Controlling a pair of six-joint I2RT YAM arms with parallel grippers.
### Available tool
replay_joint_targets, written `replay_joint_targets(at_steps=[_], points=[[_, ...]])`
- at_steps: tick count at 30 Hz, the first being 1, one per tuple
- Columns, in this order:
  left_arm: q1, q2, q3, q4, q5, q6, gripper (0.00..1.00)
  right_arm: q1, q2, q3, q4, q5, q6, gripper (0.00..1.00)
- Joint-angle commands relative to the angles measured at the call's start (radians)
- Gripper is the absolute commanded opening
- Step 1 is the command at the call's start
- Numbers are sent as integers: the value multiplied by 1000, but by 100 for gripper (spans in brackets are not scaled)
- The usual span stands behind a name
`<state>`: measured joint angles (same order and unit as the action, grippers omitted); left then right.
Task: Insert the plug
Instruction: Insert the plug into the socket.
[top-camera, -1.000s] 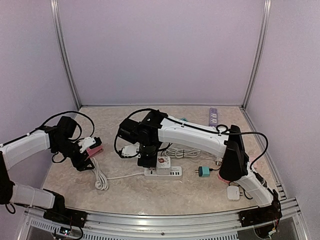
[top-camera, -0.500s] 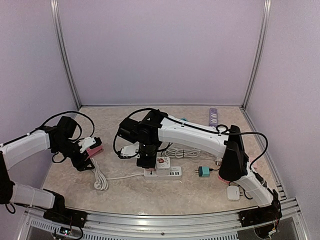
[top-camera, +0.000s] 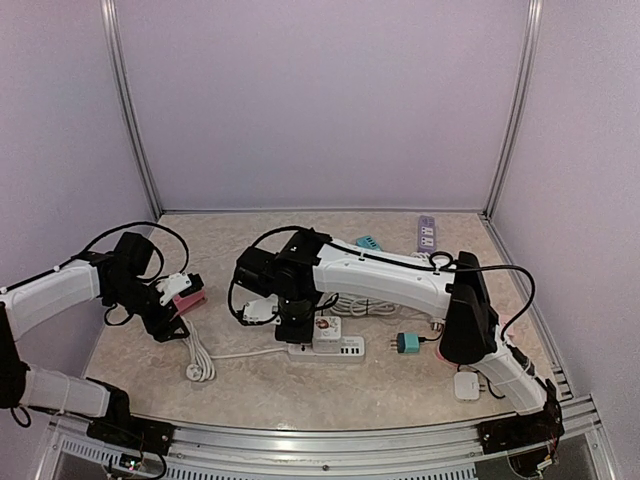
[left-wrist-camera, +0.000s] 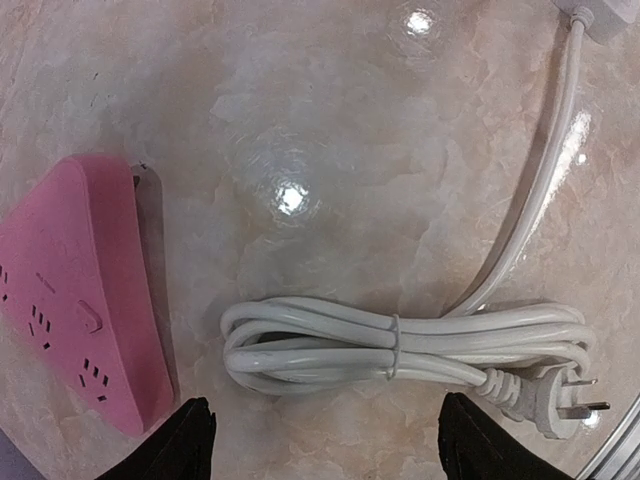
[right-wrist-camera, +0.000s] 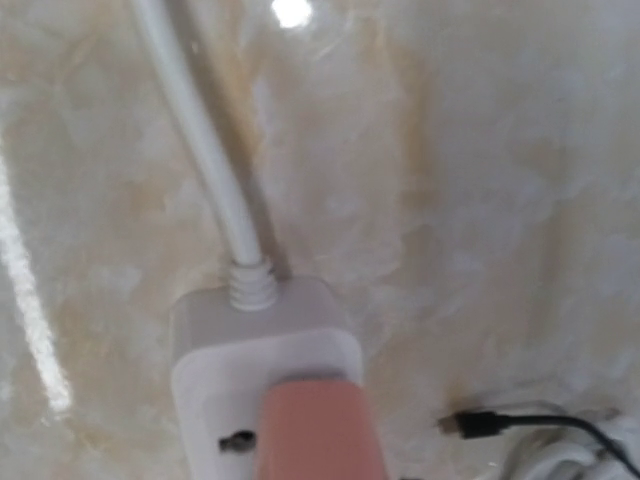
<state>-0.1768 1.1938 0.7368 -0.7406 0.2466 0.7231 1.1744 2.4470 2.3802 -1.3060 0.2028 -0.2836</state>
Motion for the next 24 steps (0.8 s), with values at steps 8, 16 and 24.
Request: replay_joint_targets(at_steps=[8, 16, 24], points=[[3, -8, -8, 11, -2, -12, 75, -3, 41, -120, -81, -59, 46, 0], [12, -27, -13, -1, -2, -10, 75, -26, -40, -478, 174, -201, 112, 0], [16, -23, -3, 11, 7, -22, 76, -28, -78, -471, 160, -178, 112, 5]])
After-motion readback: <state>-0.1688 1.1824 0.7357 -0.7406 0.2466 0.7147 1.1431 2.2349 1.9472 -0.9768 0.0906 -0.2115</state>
